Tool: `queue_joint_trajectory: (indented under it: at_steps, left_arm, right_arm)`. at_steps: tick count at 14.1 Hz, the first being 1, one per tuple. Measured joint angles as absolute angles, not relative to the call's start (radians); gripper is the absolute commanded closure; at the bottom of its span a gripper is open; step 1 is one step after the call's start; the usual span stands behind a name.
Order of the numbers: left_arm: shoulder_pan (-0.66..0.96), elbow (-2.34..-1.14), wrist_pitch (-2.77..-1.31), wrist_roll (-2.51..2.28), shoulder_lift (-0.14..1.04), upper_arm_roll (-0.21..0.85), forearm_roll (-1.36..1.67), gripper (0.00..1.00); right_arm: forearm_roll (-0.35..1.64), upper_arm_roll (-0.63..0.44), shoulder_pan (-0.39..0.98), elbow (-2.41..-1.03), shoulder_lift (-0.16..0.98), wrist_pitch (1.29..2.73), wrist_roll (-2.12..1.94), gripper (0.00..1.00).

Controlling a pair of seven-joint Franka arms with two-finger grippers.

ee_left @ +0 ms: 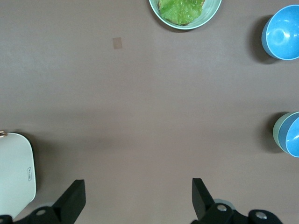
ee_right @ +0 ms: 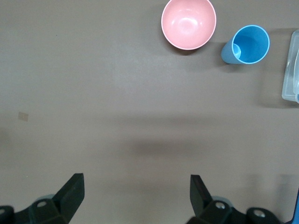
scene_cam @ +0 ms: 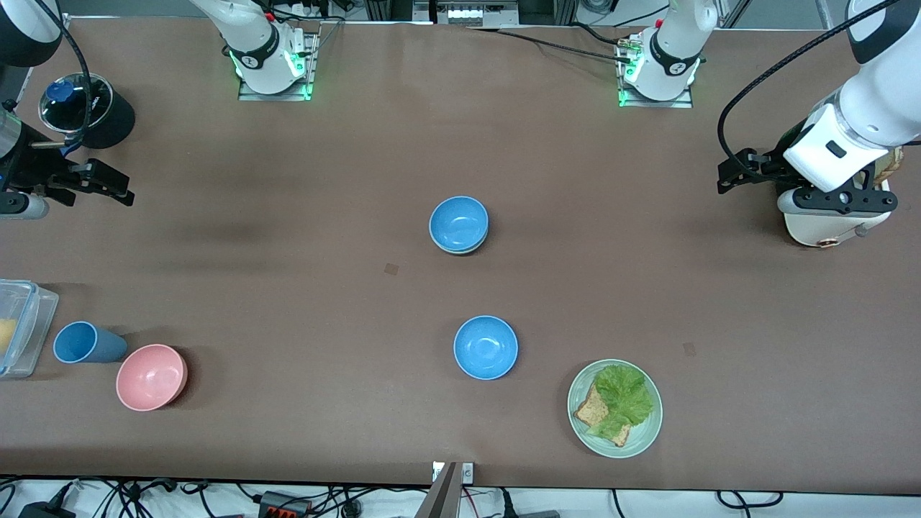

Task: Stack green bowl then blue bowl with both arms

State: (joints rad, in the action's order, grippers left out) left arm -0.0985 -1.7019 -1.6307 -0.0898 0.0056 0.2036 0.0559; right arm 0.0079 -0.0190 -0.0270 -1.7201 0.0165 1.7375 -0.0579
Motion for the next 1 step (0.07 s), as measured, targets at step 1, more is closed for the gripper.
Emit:
queue_joint_trajectory:
  at_steps: [1]
  left_arm:
    - [-0.098, -1.702, -1.63, -0.09, 0.006, 0.204, 0.056, 0.0]
  right_arm:
    - [0.008, -0.019, -0.027, -1.72, 0.016, 1.737, -0.058, 0.0]
